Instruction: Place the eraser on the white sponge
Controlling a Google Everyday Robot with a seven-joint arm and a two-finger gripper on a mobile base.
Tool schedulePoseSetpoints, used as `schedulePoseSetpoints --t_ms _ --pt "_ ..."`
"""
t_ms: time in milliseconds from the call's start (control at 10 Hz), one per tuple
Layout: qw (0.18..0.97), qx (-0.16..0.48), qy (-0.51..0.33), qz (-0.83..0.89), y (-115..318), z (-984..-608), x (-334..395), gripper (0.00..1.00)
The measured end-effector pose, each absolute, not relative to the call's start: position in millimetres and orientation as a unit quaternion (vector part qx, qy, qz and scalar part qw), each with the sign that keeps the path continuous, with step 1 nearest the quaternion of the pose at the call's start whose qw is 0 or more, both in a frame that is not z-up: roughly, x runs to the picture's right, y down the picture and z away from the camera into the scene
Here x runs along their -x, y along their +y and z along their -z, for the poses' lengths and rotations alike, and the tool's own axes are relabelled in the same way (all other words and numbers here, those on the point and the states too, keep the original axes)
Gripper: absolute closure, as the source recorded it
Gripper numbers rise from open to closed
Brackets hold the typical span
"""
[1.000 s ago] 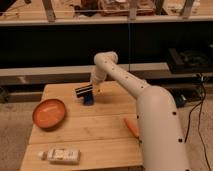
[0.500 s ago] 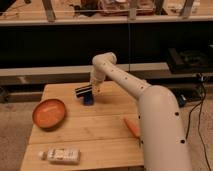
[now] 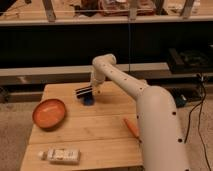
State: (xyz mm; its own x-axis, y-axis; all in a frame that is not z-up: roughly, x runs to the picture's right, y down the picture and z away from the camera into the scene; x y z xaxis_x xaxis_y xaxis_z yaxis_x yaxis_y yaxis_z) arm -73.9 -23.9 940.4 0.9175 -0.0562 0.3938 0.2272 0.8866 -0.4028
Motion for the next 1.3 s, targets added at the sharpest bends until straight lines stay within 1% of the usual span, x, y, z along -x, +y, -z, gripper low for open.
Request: schedulePoseSetpoints --t_ms 100,500,600,700,800,900,1300 --pt "0.953 0.226 -0.189 0.075 -27.2 -937.2 72.8 0.63" --pt "0.952 0.228 -0.190 0.080 -24.0 -942.2 73.5 0.64" --pt "0.952 0.228 -0.190 0.080 -24.7 -941.5 72.7 0.69" --pt "0.952 0.228 -0.190 0.081 -26.0 -940.6 71.8 0.78" --pt "0.951 0.228 -0.190 0.082 -26.1 -940.9 71.3 0.85" --pt "0.951 0.229 -0.190 0.083 -25.7 -941.8 70.7 0.89" --pt "0.950 0.230 -0.191 0.090 -26.6 -942.4 72.5 0.89"
